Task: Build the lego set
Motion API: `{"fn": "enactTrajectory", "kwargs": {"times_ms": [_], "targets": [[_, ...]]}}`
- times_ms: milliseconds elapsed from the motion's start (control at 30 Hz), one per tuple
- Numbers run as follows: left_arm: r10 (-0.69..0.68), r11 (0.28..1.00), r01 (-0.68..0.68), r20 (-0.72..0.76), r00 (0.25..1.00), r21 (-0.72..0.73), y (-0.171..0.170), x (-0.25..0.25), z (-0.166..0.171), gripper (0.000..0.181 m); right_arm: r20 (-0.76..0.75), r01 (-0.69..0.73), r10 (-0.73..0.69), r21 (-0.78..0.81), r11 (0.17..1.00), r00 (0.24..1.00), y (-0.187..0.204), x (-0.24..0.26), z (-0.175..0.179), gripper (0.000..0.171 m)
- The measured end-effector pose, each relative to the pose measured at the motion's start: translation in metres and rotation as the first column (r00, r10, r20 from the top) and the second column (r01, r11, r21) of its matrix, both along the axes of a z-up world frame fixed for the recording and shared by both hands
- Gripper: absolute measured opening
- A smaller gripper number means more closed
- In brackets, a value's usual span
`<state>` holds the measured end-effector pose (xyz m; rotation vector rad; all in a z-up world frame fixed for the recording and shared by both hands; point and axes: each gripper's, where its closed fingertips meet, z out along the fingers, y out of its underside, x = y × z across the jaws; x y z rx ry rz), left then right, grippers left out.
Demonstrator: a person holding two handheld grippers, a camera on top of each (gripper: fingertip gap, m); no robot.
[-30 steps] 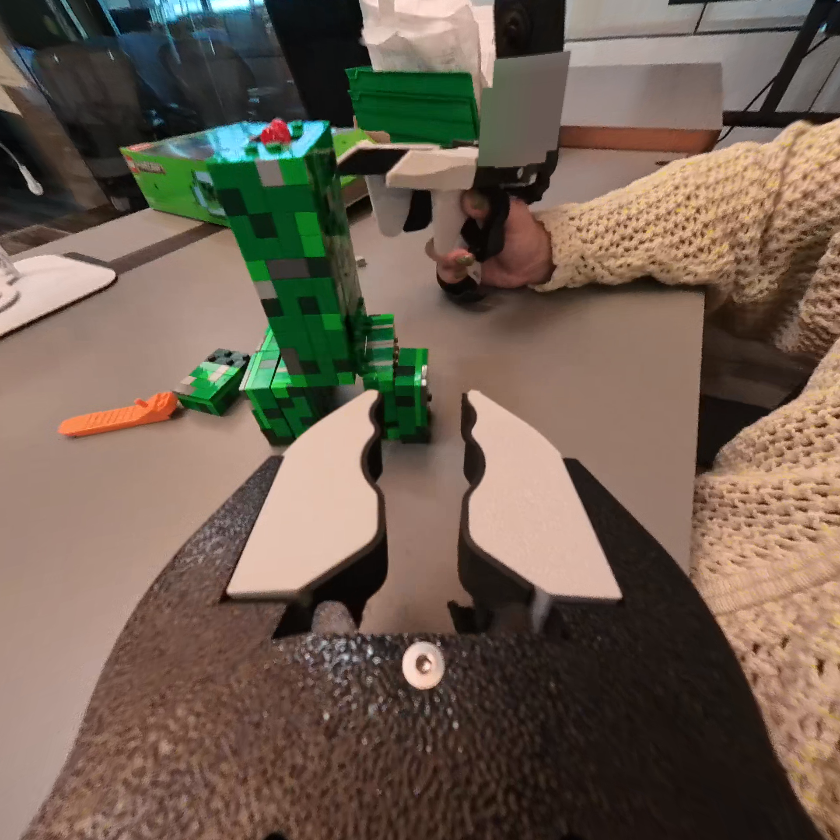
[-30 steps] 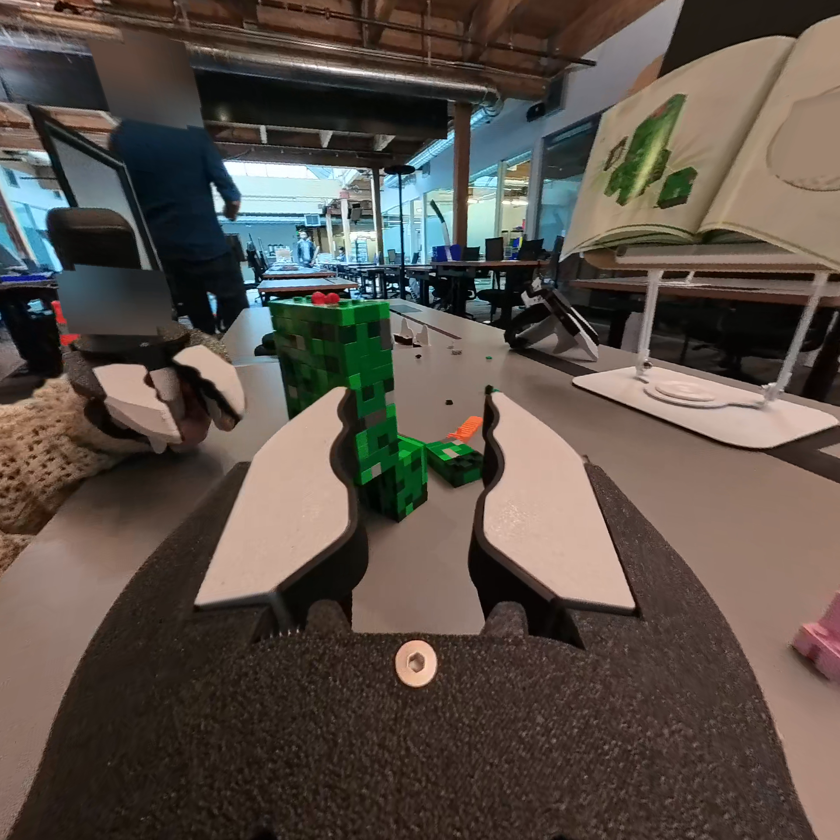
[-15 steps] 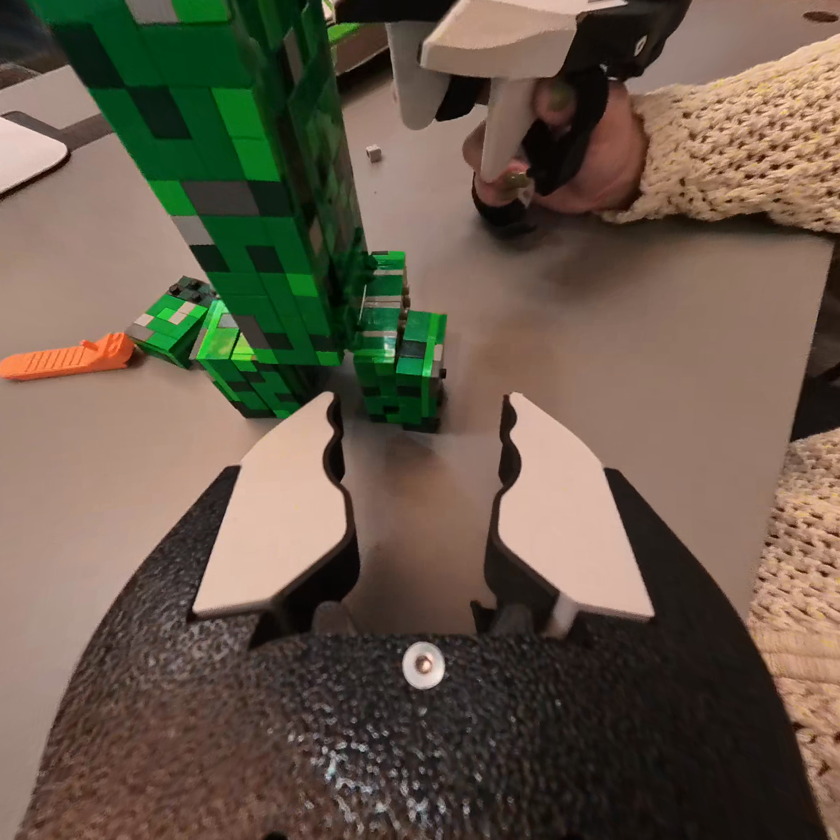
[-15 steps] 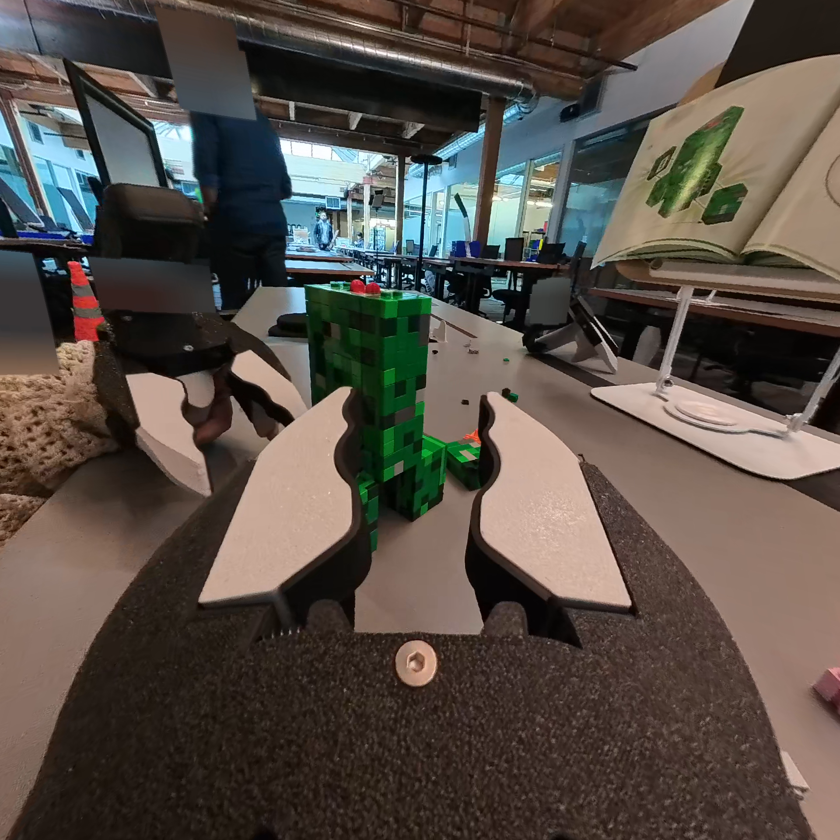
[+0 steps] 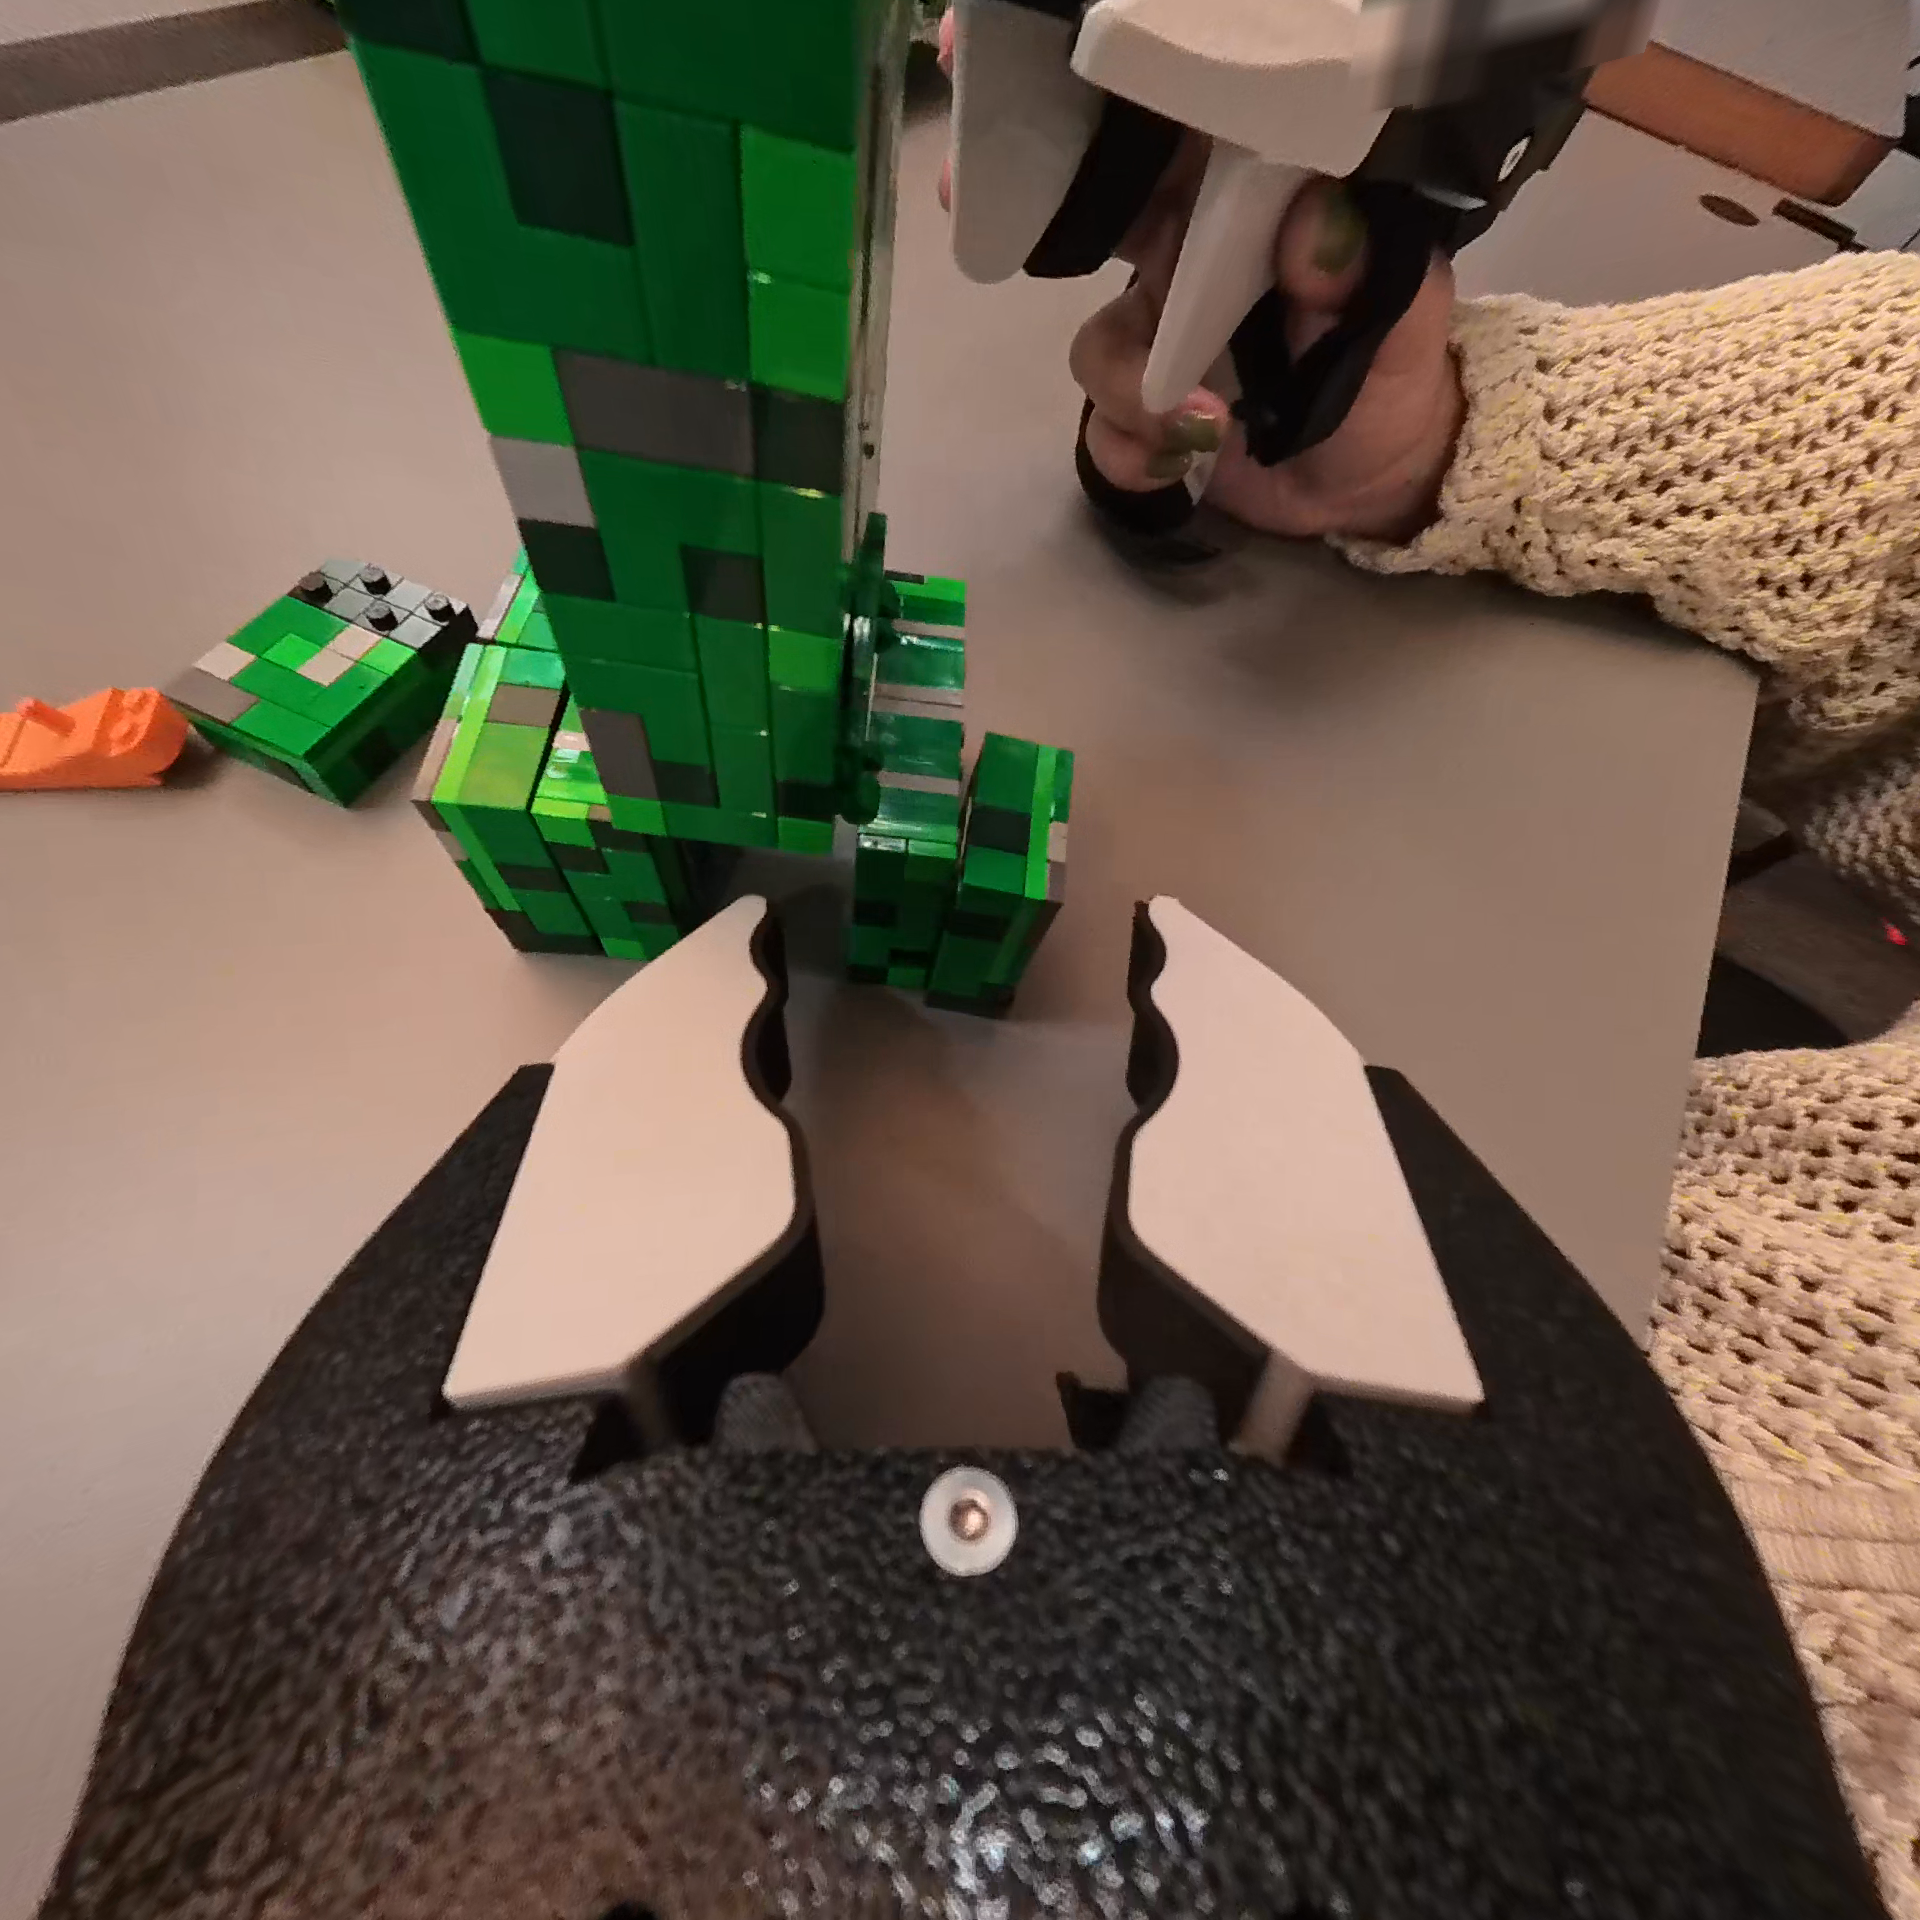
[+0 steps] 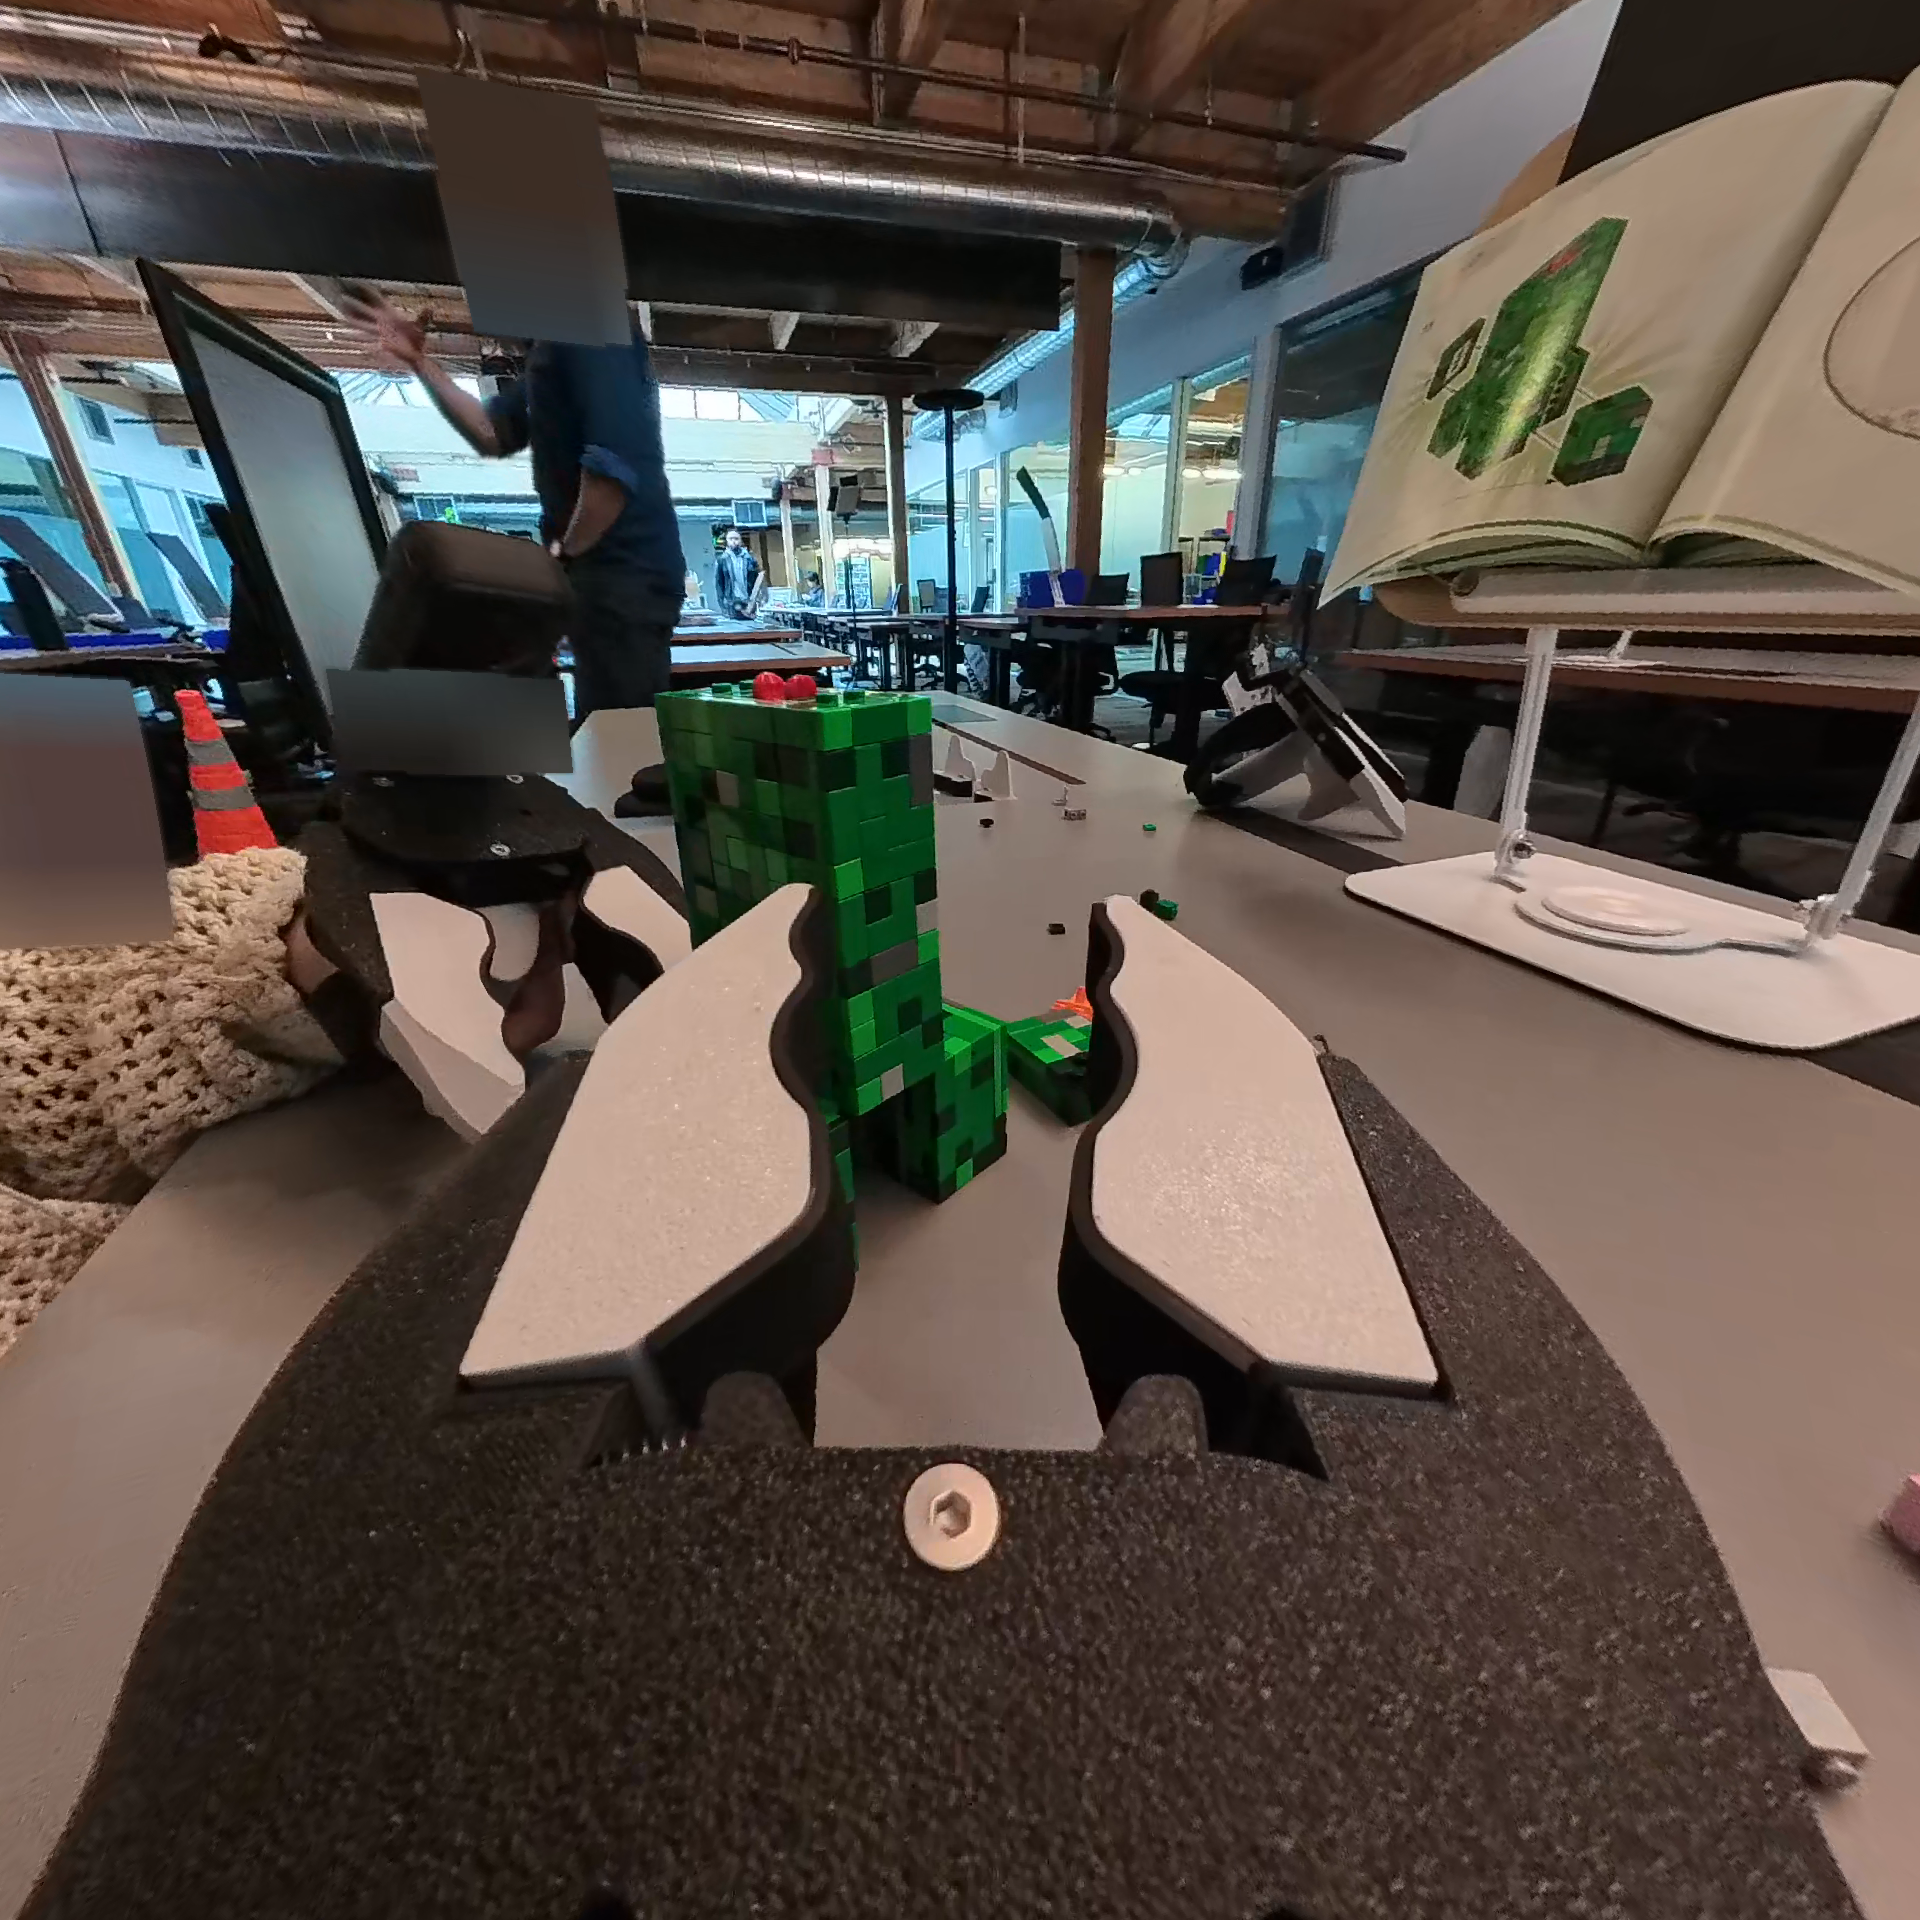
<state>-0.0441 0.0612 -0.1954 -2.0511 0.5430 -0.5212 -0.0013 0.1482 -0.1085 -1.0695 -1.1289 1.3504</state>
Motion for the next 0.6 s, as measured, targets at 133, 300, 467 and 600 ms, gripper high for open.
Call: {"fn": "enactTrajectory", "kwargs": {"times_ms": [133, 300, 467, 600], "targets": [[0.005, 1.0, -0.005, -0.002, 1.0, 0.018, -0.0001, -0.0003, 0.0023, 0.062, 0.002, 0.001, -0.001, 0.015, 1.0, 1.0, -0.0016, -0.0001, -0.0002, 0.045], [0.002, 1.0, -0.002, -0.008, 1.0, 0.018, -0.0004, 0.0005, 0.0019, 0.062, 0.009, 0.004, -0.004, 0.042, 0.999, 1.0, -0.0045, -0.0007, -0.0009, 0.044], [-0.004, 1.0, 0.004, -0.035, 0.999, 0.004, -0.0006, 0.0022, -0.0016, 0.063, 0.008, 0.004, -0.005, 0.039, 0.999, 1.0, -0.0043, -0.0005, -0.0006, 0.044], [0.002, 1.0, -0.001, -0.048, 0.999, 0.011, -0.0004, 0.002, -0.0017, 0.063, 0.008, 0.005, -0.005, 0.04, 0.999, 1.0, -0.0044, -0.0004, -0.0006, 0.044]]}}
